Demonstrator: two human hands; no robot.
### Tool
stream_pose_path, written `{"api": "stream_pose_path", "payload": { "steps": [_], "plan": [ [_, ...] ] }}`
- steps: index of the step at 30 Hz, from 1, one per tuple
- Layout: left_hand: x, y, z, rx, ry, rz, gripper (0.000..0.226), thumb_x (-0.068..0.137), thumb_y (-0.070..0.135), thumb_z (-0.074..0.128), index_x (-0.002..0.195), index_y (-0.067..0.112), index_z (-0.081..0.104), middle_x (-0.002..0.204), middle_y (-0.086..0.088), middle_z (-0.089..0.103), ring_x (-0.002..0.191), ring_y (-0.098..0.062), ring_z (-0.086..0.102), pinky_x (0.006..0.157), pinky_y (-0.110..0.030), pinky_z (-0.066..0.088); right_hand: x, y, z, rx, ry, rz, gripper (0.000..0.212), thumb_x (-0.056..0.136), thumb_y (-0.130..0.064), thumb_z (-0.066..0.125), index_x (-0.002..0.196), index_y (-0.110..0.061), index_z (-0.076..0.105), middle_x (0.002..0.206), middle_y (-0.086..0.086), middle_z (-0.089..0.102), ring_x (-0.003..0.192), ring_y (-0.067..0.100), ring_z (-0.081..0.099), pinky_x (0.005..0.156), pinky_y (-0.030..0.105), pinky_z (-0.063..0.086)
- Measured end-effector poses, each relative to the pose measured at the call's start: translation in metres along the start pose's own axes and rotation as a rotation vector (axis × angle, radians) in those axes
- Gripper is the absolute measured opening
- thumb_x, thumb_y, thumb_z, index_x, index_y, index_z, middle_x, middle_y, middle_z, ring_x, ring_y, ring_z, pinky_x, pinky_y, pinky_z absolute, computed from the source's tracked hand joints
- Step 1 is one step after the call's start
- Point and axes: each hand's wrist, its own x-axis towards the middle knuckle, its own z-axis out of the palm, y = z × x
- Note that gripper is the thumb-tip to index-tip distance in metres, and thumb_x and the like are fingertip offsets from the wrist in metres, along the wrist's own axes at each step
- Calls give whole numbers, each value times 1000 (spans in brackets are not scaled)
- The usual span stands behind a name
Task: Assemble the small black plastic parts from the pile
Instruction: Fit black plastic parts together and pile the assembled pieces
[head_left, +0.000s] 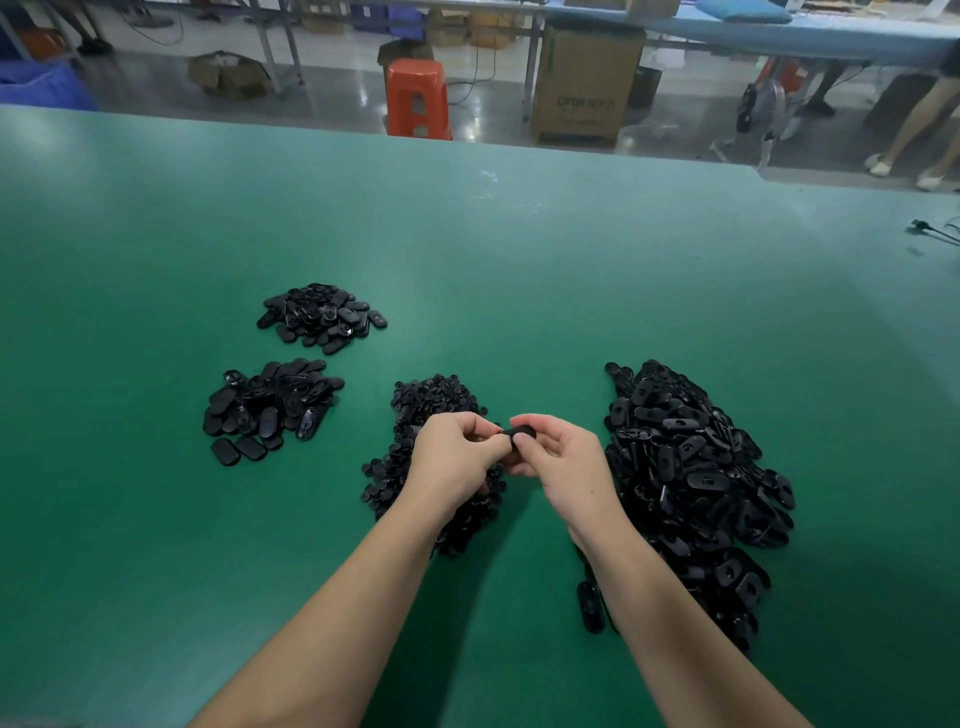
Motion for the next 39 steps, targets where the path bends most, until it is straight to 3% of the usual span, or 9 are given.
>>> {"api": "stream_pose_path", "payload": {
  "steps": [5, 16, 21, 24, 27, 30, 33, 39],
  "plan": [
    [-2, 0, 0, 8, -7, -1, 2, 81, 14, 75, 80, 13, 74, 69, 0, 75, 43, -17, 57, 48, -28, 49, -2, -1, -1, 6, -13, 14, 25, 94, 6, 61, 94, -18, 71, 76, 1, 75, 71, 13, 74, 66, 21, 58],
    [-3, 3, -8, 6, -51, 110, 10, 90, 13, 71, 82, 16, 77, 70, -2, 74, 42, -11, 53, 44, -18, 42, 5, -4, -1, -156, -2, -68, 23, 94, 5, 60, 92, -16, 68, 68, -1, 68, 63, 9, 67, 64, 22, 58],
    [-1, -1, -10, 172, -22, 172, 8, 88, 19, 73, 81, 21, 77, 66, 6, 71, 45, -2, 49, 51, -18, 42, 6, -1, -1, -243, -1, -79, 21, 94, 2, 60, 92, -17, 67, 70, -3, 69, 67, 12, 69, 69, 27, 60],
    [1, -2, -12, 305, -38, 211, 4, 86, 21, 73, 87, 24, 75, 74, 6, 73, 54, -3, 56, 60, -23, 51, 6, 0, -1, -291, -41, -92, 26, 97, 2, 56, 92, -21, 66, 72, -2, 69, 71, 15, 68, 73, 28, 61],
    [4, -5, -18, 416, -17, 242, 6, 86, 23, 75, 84, 27, 72, 74, 10, 70, 63, -5, 60, 59, -13, 44, 6, 1, -2, -338, -62, -92, 25, 99, 0, 52, 105, -22, 63, 83, 0, 71, 76, 19, 71, 80, 32, 60],
    [12, -11, -36, 407, 114, 186, 8, 86, 26, 75, 81, 27, 70, 70, 13, 68, 61, -2, 58, 55, -15, 39, 13, 3, -17, -759, -1, -181, 25, 101, -14, 56, 124, -20, 61, 108, -4, 70, 93, 14, 69, 89, 34, 55],
    [26, -26, -74, 304, 230, 38, 8, 91, 28, 72, 84, 24, 69, 76, 7, 69, 58, -12, 61, 54, -23, 44, 22, 2, -41, -1222, 68, -181, 30, 102, -27, 55, 131, -21, 59, 123, -1, 63, 111, 19, 61, 91, 33, 49],
    [45, -67, -146, 118, 560, -154, 14, 92, 26, 70, 88, 12, 70, 70, -5, 67, 49, -21, 52, 56, -27, 45, 37, 7, -68, -1451, 26, 6, 31, 101, -35, 55, 128, -19, 57, 123, 3, 58, 102, 25, 64, 79, 35, 52]
  ]
}}
